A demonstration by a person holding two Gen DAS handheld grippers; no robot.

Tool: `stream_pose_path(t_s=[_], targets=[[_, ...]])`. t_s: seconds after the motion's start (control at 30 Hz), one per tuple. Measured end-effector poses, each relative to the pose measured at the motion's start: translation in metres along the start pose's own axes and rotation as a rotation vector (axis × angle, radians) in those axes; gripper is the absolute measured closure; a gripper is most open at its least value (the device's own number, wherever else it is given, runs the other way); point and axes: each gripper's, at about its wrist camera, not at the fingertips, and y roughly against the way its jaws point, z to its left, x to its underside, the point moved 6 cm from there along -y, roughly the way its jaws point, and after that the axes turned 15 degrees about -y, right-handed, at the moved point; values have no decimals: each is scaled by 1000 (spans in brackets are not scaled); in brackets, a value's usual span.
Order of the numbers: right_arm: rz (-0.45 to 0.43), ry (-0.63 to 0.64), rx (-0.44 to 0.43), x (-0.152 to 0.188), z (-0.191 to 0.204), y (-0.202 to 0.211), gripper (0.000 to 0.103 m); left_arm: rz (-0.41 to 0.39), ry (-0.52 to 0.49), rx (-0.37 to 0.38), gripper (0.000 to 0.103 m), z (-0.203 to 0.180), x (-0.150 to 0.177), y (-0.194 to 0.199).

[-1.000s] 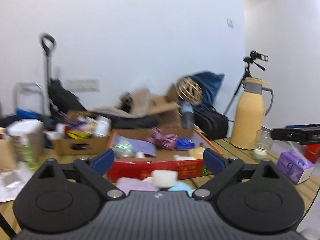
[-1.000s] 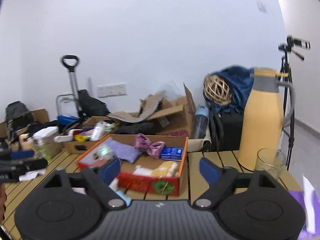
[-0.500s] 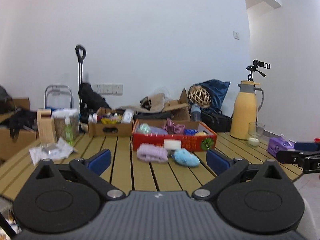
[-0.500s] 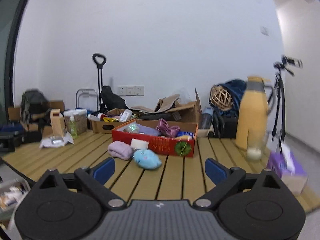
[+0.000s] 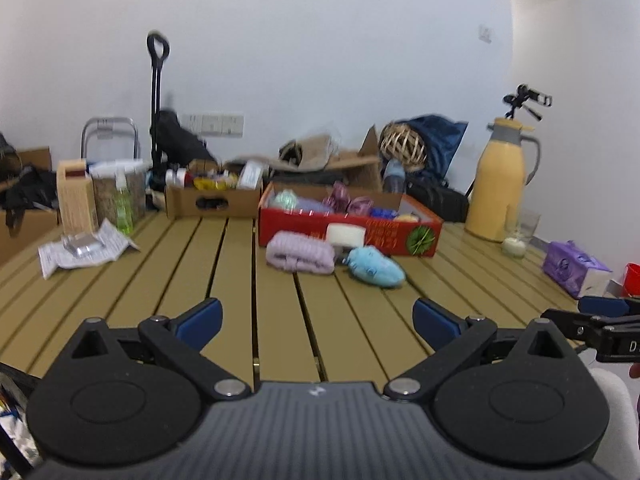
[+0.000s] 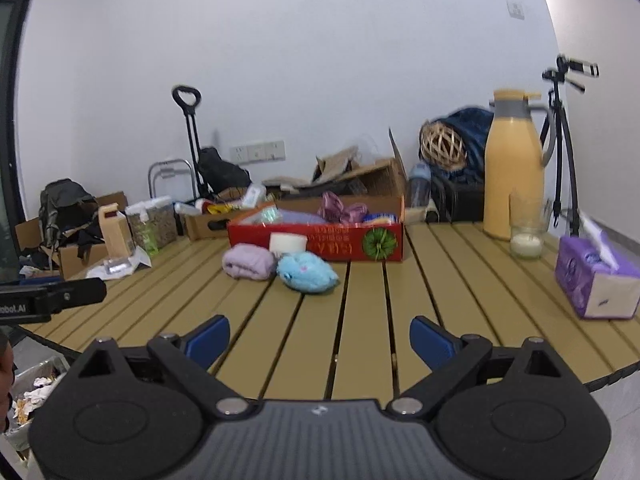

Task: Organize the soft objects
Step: 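Move both grippers back to the table, then grasp the blue plush toy with both grippers together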

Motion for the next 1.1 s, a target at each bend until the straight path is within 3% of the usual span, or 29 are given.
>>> stream_pose_path(t_s=[0.27,0.57,0.73,0.9,1.0,1.1], targets=[[78,-49,27,-10,-13,-74,15,64,63,34,2,8,-10,-84],[131,-51,-40,-41,-6,-169,29,62,23,132,34,0,-45,-174],[169,-88,-74,-55,-7,-224,41,135,64,224,64,-10,-47,-229],[237,-179,-104,-59,-21,-264,47,173,136,323,66,-20,-47,-265],[285,-248,-135,-53,-30,-282,55,217,163,334,66,-22,-45,-287],[307,-319,-172,-49,-36,-289,55,220,211,357,66,-20,-43,-296]])
